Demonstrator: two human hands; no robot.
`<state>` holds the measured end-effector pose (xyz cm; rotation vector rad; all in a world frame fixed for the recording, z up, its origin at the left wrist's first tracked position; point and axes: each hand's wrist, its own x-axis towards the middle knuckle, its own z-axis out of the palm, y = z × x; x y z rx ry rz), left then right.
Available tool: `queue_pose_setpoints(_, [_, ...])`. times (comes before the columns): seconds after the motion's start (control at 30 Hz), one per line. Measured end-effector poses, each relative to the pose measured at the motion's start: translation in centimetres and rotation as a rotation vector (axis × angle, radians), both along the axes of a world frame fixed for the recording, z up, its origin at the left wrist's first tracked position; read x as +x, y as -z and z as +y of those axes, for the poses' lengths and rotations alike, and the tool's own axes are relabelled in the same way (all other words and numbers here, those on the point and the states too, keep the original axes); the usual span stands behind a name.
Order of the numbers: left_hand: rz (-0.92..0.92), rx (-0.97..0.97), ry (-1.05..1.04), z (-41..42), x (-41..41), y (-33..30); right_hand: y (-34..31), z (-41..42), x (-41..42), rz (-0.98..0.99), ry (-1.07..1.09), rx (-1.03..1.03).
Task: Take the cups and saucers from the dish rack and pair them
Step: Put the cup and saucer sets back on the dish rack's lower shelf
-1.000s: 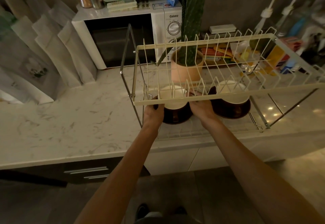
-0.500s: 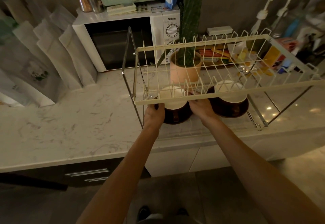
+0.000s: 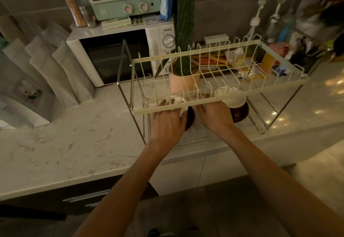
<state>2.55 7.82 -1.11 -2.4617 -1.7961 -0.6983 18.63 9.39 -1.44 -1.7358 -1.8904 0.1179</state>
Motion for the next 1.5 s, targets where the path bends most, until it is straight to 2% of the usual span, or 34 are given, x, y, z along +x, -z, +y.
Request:
queue_pose_setpoints(0.13, [0.159, -0.018, 0.085, 0.4, 2.1, -0.8, -0.9, -0.8, 2.3, -0.192, 0.035, 0.129])
queue_pose_setpoints(0.23, [0.190, -0.042, 0.133, 0.7, 3.6, -0.8, -0.9, -0.6, 5.1, -0.325, 0.087, 0.010])
queue_pose_setpoints(0.3, [0.179, -0.049, 0.162, 0.9, 4.9, -0.7, -0.8, -0.7, 7.0, -0.316, 0.159, -0.023])
queue_pose_setpoints(0.47, [-0.007, -0.113, 0.198, 1.1, 8.6, -0.4, -1.1, -0.9, 9.7, -0.116, 0.283, -0.043])
queue_pose_setpoints(0.57, [-0.260, -0.233, 0.165, 1.3, 10.4, 0.1, -1.0, -0.2, 11.0, -0.002, 0.290, -0.138])
queue_pose_setpoints(0.67, [-0.538, -0.371, 0.100, 1.4, 11.9, 0.6, -1.0, 0.4, 11.6, 0.297, 0.290, -0.273])
queue_pose_setpoints(0.73, [-0.626, -0.390, 0.078, 1.3, 12.4, 0.8, -0.8, 0.8, 11.7, 0.476, 0.301, -0.316])
queue_pose_setpoints(0.8, [-0.678, -0.442, 0.028, 1.4, 12.7, 0.9, -0.2, 1.1, 11.8, 0.572, 0.309, -0.321])
queue_pose_setpoints(1.0, [-0.850, -0.650, -0.126, 2.9, 13.7, 2.5, 1.8, 1.9, 11.9, 0.677, 0.359, -0.359])
queue_pose_setpoints(1.23, [-1.269, -0.823, -0.283, 4.6, 13.9, 3.6, 3.2, 2.6, 13.0, 0.777, 0.410, -0.381])
queue_pose_setpoints(1.5, [-1.267, -0.812, -0.291, 4.3, 13.5, 3.9, 3.6, 2.8, 13.0, 0.788, 0.400, -0.390])
